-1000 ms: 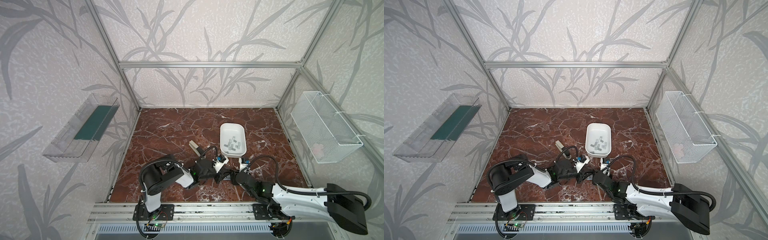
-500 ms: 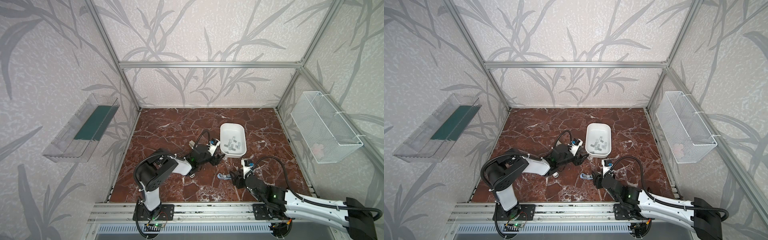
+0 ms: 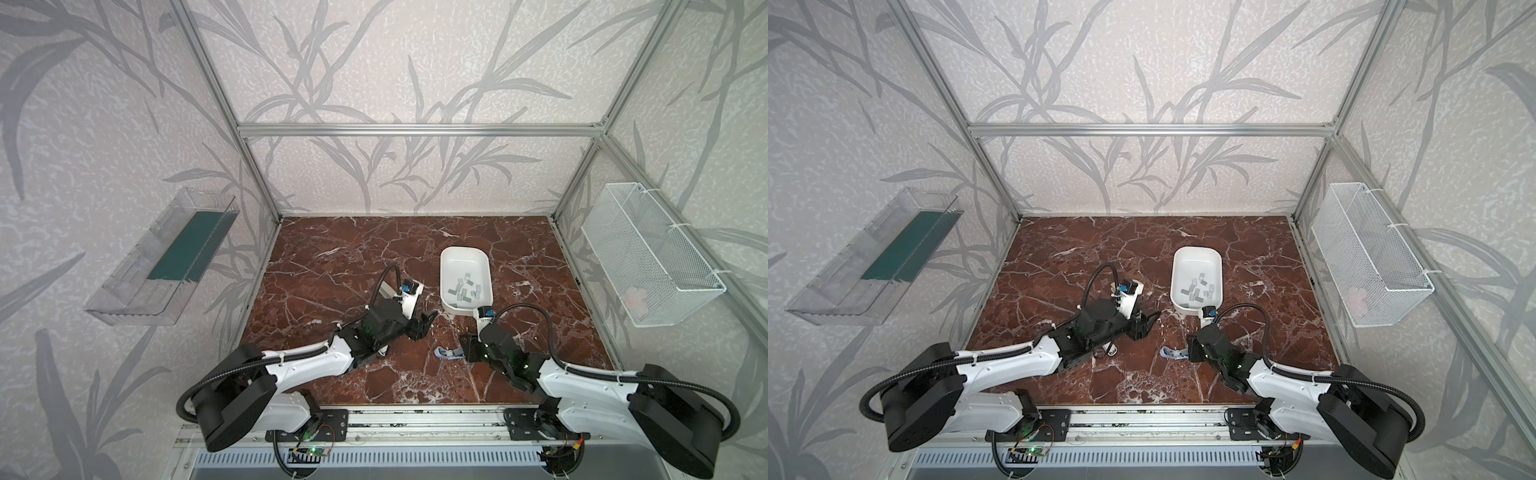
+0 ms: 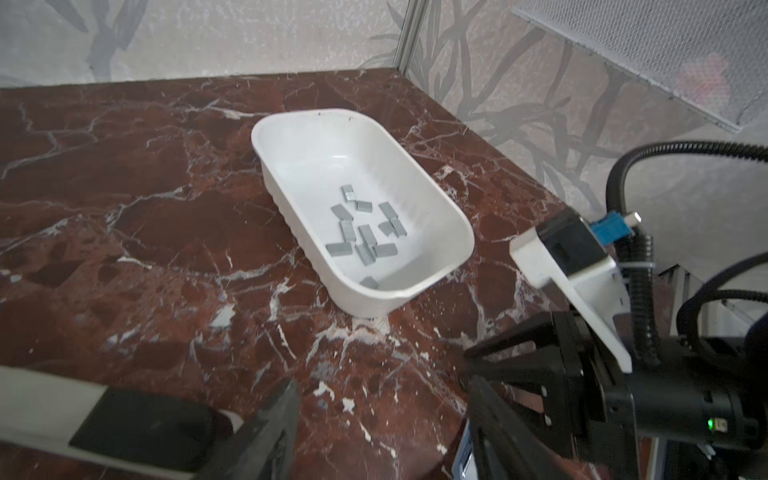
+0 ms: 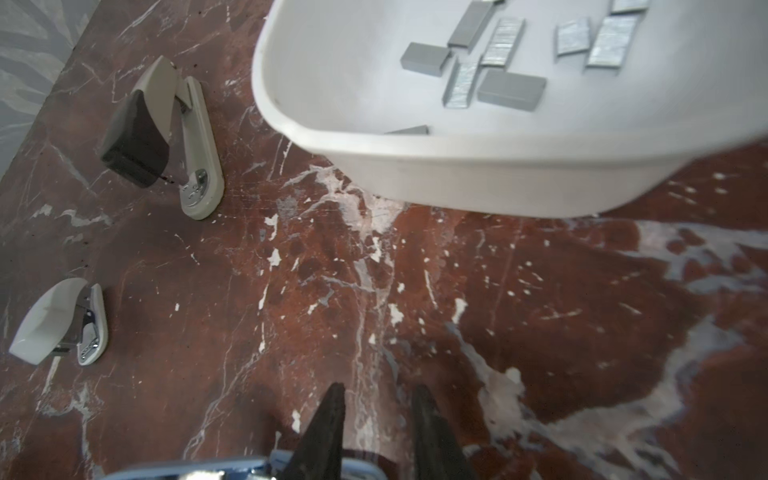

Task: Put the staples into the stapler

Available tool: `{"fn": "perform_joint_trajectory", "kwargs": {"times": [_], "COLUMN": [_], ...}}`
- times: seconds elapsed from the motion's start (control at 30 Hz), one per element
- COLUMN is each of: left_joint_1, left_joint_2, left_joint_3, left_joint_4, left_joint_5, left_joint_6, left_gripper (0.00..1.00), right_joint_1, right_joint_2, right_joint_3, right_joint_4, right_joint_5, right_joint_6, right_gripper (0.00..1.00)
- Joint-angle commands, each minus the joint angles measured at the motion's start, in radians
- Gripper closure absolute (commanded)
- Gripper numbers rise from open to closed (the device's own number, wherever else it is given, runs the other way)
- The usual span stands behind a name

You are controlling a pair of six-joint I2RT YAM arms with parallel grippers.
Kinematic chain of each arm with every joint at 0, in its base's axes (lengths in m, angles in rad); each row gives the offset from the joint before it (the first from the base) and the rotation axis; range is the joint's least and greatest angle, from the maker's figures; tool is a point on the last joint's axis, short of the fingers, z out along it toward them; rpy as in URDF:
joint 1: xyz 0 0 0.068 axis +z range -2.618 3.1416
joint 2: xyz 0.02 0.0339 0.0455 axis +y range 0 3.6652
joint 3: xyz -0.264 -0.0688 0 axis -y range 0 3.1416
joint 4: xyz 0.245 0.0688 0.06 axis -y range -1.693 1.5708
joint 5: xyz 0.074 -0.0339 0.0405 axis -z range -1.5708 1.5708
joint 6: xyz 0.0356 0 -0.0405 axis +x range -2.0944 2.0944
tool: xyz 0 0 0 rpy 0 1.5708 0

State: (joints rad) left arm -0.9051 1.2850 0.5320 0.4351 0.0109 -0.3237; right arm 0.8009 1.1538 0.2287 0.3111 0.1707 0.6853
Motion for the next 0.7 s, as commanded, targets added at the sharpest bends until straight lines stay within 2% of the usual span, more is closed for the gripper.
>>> {"fn": "perform_joint_trajectory", "kwargs": {"times": [0.0,0.17,0.37,0.57,0.67], "left_joint_1": [-0.048,-0.109,-0.126,-0.129,-0.129], "left_joint_2": [-0.067,-0.129,-0.168,-0.173,-0.184], "left_joint_3": [-0.029,-0.044,-0.050,-0.062,-0.067], "left_joint_4": [-0.118,-0.171,-0.176,-0.174,-0.174], "left_joint_5": [-0.098,-0.132,-0.137,-0.147,-0.147], "left_joint_6": [-0.030,-0.059,-0.057,-0.048,-0.048], "left_gripper": [0.35,0.35,0.36,0.37,0.37], "right_joint_1": [-0.009,-0.008,-0.001,0.039,0.092], "right_joint_2": [0.021,0.023,0.043,0.025,0.014], "right_joint_3": [0.027,0.028,-0.015,-0.025,-0.019], "right_joint_4": [0.033,-0.039,-0.015,-0.043,-0.070], "right_joint_5": [-0.028,-0.084,-0.135,-0.128,-0.097], "right_joint_6": [-0.003,0.014,0.070,0.126,0.159], "right_gripper": [0.72,0.76,0.79,0.79,0.74]}}
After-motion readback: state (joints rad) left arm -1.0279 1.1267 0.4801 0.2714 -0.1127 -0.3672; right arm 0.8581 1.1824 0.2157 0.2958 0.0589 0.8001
